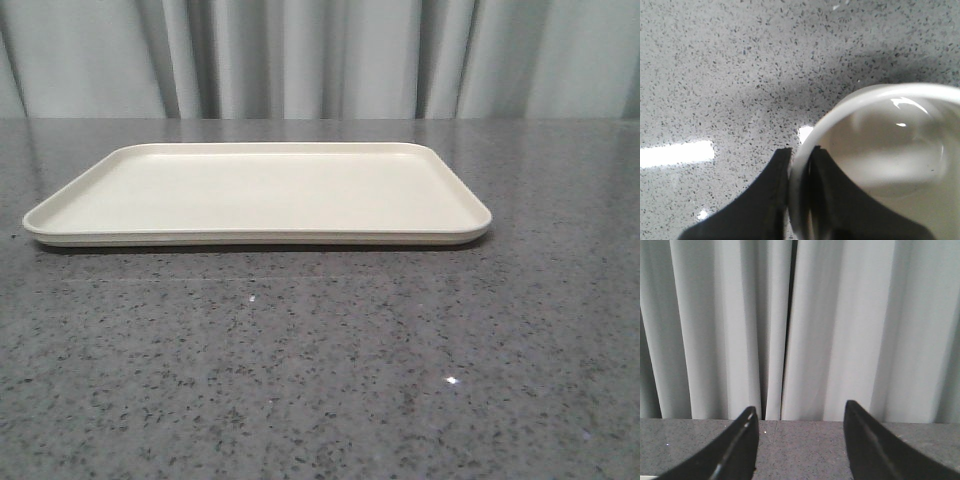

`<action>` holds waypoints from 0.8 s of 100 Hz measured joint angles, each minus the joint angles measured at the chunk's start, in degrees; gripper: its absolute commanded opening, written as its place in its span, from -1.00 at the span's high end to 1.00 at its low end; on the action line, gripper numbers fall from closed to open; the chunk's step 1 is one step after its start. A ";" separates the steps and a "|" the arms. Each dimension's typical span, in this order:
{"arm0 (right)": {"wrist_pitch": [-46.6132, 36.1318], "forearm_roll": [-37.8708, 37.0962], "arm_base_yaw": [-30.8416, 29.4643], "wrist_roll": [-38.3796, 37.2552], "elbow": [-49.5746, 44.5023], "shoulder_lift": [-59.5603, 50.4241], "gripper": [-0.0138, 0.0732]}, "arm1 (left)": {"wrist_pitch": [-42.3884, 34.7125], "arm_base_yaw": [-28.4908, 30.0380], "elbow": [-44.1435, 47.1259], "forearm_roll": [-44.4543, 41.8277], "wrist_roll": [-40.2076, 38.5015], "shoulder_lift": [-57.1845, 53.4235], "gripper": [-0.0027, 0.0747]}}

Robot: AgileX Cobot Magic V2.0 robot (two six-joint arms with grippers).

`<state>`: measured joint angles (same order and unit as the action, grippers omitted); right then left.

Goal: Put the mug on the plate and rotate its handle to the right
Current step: 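Lower the left gripper onto the mug rim and close on it, then lift the mug with the left gripper and carry it over the cream tray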

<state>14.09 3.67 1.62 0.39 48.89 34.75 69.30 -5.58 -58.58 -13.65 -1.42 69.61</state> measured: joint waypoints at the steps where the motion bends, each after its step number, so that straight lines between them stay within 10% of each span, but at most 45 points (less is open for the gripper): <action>1: 0.00 0.00 0.00 0.00 0.00 0.00 -0.25 | 0.00 0.00 0.00 0.00 0.00 0.00 0.95; 80: 0.40 0.00 0.00 0.00 0.00 0.00 -0.25 | -0.53 0.00 -15.04 10.28 5.38 0.29 0.96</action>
<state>14.49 3.67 1.62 0.39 48.89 34.75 68.77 -5.58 -73.62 -3.37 3.96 69.89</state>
